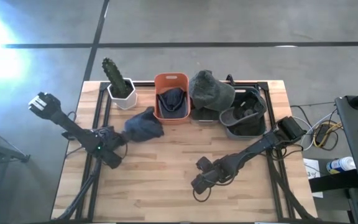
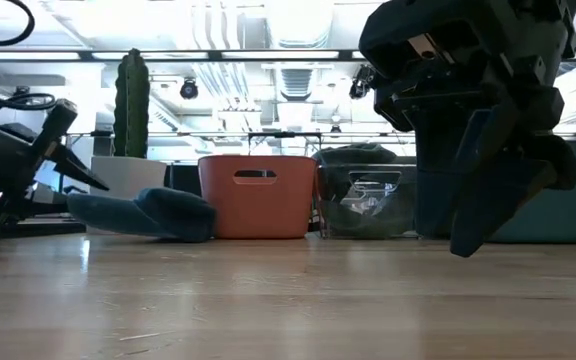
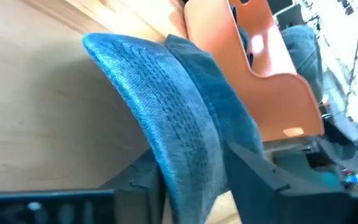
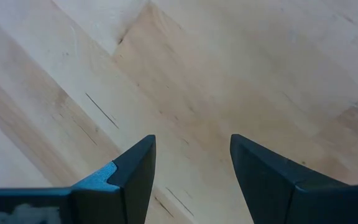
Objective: Pick & Place hat
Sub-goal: Put the blue cap into the orange bin, then return To Home Position
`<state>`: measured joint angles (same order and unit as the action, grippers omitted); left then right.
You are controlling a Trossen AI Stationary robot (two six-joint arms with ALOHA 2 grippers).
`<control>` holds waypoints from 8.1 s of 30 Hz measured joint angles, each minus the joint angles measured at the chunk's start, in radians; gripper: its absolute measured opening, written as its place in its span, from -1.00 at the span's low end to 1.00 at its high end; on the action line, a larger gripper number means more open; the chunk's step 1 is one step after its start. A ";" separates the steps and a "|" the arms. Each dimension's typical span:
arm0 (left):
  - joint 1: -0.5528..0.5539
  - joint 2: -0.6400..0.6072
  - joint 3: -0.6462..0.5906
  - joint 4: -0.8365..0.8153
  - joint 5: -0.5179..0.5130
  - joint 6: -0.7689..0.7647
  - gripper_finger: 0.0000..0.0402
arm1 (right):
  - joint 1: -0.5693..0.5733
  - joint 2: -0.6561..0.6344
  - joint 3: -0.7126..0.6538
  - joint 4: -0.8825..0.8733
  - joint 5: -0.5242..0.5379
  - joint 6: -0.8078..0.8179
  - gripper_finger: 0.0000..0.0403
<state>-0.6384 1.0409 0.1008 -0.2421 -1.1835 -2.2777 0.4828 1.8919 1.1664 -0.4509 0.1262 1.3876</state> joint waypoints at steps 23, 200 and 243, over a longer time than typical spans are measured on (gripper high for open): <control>0.055 0.034 0.886 -0.098 -0.179 1.549 -0.97 | -0.003 0.000 0.000 -0.009 0.009 -0.006 0.01; 0.722 -0.675 -0.093 0.546 1.362 1.720 -0.53 | -0.056 -1.549 -1.157 0.873 0.241 -1.162 0.01; 0.722 -0.675 -0.093 0.546 1.362 1.720 -0.53 | -0.056 -1.549 -1.157 0.873 0.242 -1.162 0.01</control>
<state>0.0834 0.3664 0.0074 0.3042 0.1787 -0.5575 0.4271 0.3428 0.0093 0.4225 0.3679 0.2253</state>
